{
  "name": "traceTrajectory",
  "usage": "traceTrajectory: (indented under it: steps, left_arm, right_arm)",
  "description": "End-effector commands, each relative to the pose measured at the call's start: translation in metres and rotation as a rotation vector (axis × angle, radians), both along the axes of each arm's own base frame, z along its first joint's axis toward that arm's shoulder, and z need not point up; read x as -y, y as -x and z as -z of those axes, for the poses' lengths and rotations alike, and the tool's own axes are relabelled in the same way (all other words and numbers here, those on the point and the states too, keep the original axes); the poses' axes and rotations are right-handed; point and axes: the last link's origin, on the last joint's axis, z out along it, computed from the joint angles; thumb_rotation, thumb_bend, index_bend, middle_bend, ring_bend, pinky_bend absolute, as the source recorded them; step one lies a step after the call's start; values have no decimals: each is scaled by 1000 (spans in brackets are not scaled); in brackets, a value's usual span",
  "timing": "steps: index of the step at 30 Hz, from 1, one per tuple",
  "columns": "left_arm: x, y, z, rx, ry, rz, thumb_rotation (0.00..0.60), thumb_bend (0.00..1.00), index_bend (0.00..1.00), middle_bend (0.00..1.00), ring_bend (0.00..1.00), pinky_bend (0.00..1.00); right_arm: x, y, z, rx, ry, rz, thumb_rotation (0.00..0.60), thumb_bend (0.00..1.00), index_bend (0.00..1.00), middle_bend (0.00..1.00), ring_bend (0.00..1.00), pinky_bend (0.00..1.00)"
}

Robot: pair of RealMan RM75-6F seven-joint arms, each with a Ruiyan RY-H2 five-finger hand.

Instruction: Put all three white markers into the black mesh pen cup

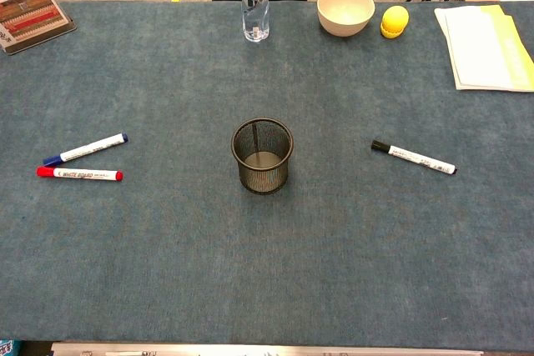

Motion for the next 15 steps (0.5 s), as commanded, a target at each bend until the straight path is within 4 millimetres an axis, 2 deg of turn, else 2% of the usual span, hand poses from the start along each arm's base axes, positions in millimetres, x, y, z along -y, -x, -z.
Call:
traceTrajectory:
  steps: [1, 15]
  left_arm:
    - [0, 0, 0, -1, 3, 0, 600, 323, 394, 372, 266, 348]
    - [-2, 0, 1, -7, 28, 1, 600, 323, 396, 373, 266, 348]
  right_arm:
    - [0, 0, 0, -1, 0, -1, 600, 275, 524, 475, 333, 523]
    - [1, -3, -5, -9, 16, -10, 600, 275, 523, 475, 333, 524]
